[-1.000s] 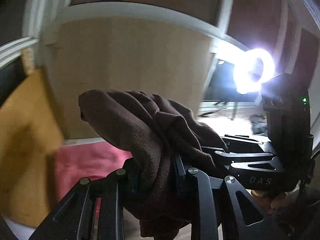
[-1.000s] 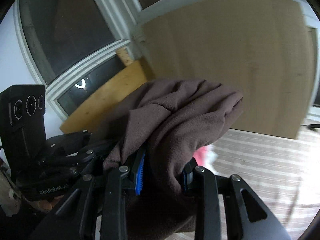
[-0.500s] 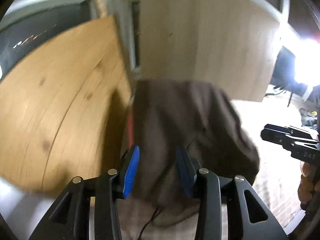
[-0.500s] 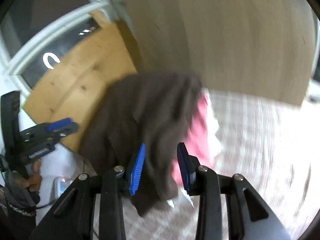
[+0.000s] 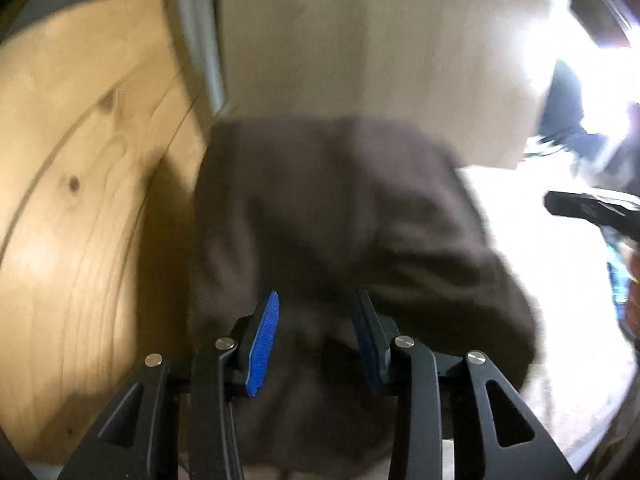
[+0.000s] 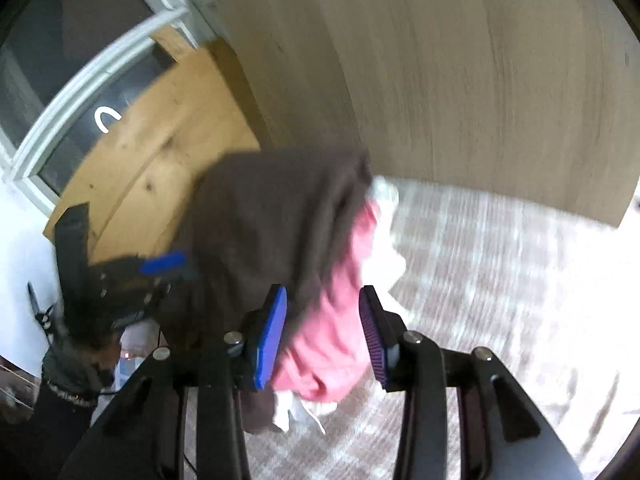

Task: Fold clothes
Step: 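Carry the brown garment with both grippers toward the wooden board beside the pink cloth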

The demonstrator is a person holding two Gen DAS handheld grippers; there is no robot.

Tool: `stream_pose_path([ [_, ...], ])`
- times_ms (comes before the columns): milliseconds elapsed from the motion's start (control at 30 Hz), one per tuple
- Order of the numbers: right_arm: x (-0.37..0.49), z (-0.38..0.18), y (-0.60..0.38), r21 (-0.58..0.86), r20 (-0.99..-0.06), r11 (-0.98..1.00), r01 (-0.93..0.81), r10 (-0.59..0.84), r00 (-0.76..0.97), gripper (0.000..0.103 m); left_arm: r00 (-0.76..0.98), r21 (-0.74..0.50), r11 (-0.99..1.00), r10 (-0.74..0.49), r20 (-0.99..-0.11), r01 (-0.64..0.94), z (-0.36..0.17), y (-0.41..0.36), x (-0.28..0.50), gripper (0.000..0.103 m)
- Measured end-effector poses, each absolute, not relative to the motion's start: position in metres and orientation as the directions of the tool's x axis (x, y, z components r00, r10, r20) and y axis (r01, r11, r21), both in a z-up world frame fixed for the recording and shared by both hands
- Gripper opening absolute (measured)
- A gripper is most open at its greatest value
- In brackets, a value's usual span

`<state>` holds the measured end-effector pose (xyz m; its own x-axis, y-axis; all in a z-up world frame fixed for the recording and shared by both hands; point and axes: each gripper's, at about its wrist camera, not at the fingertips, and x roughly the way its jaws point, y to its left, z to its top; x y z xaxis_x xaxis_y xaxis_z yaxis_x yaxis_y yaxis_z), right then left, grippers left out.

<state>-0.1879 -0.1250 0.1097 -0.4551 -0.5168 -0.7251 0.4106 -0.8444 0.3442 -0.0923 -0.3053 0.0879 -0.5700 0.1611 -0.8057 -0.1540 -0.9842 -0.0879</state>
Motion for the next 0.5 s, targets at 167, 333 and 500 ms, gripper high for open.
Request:
stream_pose_path([
  [167,-0.219,0.119,-0.171,0.263,-0.724,-0.836,0.482,-0.501,-0.474,0.031,-0.513,-0.212,-0.896,0.402,-0.758,-0.389,0.091,-0.235,-0.074,0.037],
  [333,-0.286,0.071,-0.203,0.257,-0.795,-0.863,0.435,-0.445,-0.413,0.031,-0.462,-0.191,-0.871,0.413,-0.785,-0.453,0.035,-0.201,-0.078,0.041],
  [500,-0.3,0.076,-0.185,0.299,-0.796,-0.888,0.348,-0.434,-0.423,0.033,-0.473,-0.202,-0.888,0.399,-0.785,-0.414,0.075,-0.23,-0.069,0.041],
])
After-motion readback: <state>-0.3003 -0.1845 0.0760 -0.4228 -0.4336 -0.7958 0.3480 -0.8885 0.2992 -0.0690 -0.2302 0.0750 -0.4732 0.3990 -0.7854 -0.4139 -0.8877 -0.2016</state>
